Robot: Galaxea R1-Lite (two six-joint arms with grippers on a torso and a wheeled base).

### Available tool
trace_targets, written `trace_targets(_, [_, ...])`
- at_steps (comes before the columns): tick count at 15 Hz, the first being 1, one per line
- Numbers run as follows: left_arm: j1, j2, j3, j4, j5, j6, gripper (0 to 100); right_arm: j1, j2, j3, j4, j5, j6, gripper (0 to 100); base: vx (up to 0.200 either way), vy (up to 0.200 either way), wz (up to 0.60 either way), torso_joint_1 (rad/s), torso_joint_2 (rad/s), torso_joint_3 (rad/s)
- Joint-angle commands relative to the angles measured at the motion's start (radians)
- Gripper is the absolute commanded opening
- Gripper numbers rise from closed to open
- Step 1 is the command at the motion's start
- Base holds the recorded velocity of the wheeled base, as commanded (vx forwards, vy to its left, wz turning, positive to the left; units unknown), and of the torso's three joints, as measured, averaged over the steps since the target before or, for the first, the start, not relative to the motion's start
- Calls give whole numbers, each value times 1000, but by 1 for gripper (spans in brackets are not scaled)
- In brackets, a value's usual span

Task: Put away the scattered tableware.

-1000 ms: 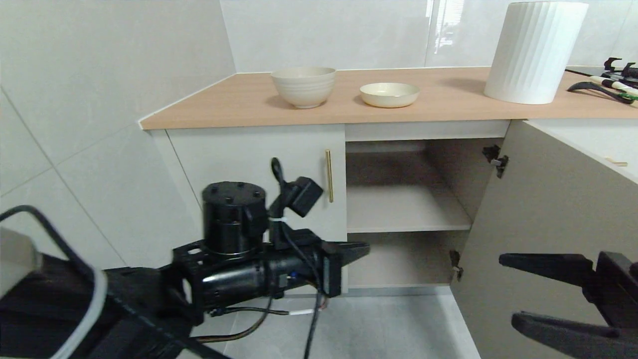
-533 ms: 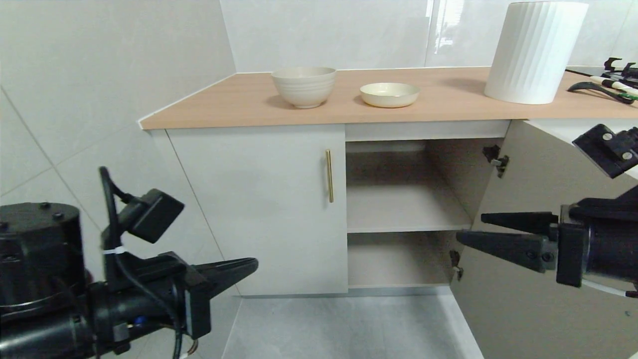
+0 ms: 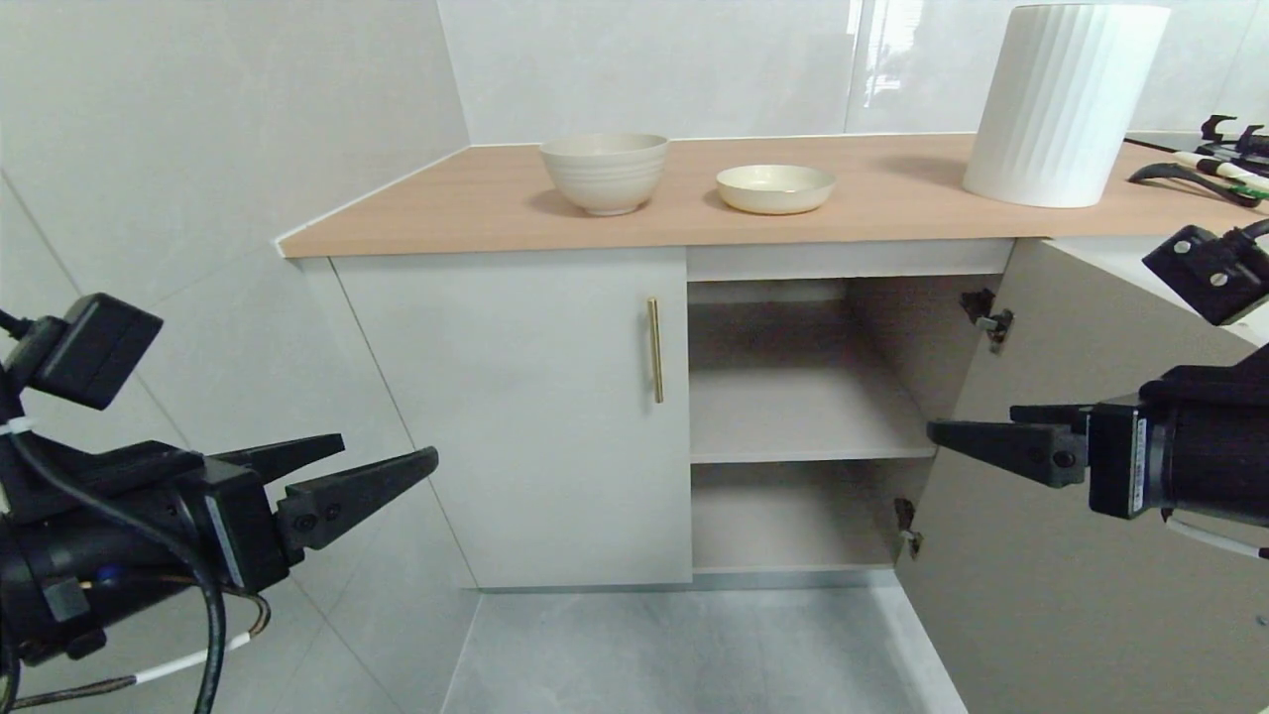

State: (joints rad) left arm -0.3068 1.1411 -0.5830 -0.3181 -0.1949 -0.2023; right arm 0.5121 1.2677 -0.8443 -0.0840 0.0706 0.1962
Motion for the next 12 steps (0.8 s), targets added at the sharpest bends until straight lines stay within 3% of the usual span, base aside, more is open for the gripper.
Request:
trace_targets(1, [6,-1,-5,-1,5,1,100,0,-2,-16,0,-2,0,100,0,0,0,0,0,0])
trace_targets(7, [5,-15,-11,8,3,1,100,9,-4,-15,1,-2,0,100,0,0,0,0,0,0])
trace_targets(10, [6,-34,-49,93,0,-3,100,11,-5,-13,1,-2,2,100,200,0,0,-4,2,-1])
trace_targets(12, [8,-37,-51,97,0,-3,100,26,-2,-10,3,-2,2,100,200,0,0,7,0,-2])
